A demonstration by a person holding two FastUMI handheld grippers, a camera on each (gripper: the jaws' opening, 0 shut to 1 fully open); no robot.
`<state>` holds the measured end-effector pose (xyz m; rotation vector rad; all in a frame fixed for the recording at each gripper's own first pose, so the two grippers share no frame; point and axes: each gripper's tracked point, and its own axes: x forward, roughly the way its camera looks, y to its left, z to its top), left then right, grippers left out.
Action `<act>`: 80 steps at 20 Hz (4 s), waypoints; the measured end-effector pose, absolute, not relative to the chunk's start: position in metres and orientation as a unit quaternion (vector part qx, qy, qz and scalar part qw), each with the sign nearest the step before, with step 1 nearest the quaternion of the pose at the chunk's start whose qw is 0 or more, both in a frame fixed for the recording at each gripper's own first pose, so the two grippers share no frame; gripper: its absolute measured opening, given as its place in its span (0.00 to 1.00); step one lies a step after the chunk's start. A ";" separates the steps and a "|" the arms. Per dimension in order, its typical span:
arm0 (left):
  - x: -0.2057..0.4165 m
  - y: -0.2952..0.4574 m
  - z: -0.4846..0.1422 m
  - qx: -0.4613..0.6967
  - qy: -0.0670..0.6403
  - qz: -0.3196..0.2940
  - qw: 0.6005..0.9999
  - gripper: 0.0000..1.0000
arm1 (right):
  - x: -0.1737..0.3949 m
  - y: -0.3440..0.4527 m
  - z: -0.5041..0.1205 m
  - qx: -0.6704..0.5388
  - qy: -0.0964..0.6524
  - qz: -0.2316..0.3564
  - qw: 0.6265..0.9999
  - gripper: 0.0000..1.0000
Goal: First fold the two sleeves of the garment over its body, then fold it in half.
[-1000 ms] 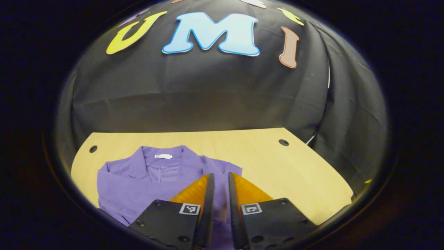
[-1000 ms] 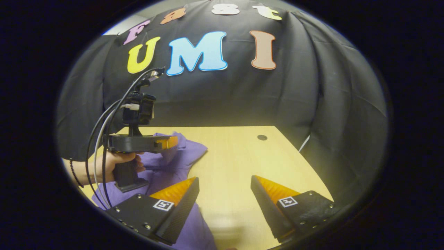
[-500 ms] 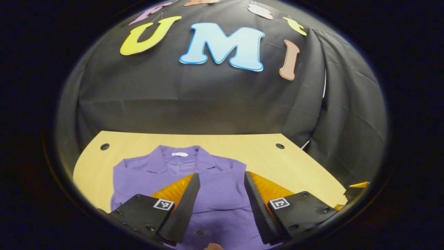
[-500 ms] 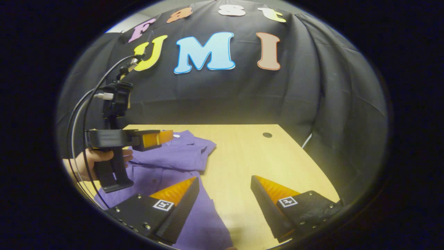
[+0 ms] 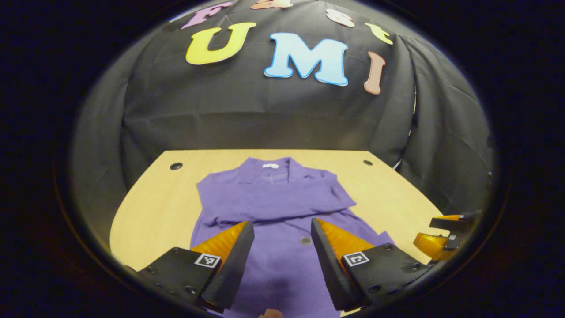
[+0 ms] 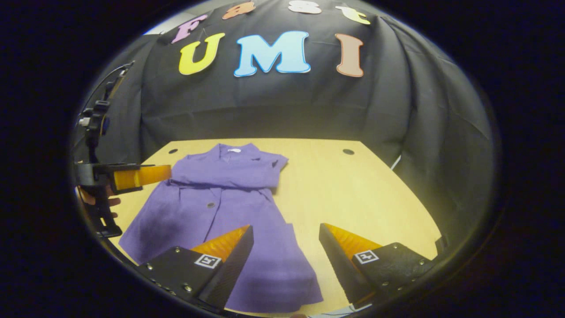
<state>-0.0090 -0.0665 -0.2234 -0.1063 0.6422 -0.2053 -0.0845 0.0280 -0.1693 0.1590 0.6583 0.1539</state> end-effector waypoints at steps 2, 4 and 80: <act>-0.043 -0.044 -0.238 -0.055 0.336 -0.093 0.936 0.85 | -0.101 0.030 -0.181 0.070 0.341 0.069 0.935 0.94; -0.072 -0.025 -0.250 -0.059 0.351 -0.080 0.931 0.86 | -0.116 0.030 -0.192 0.064 0.356 0.064 0.930 0.94; 0.178 0.051 -0.135 -0.169 0.263 -0.050 0.948 0.07 | 0.164 0.048 -0.075 0.237 0.298 0.160 0.911 0.06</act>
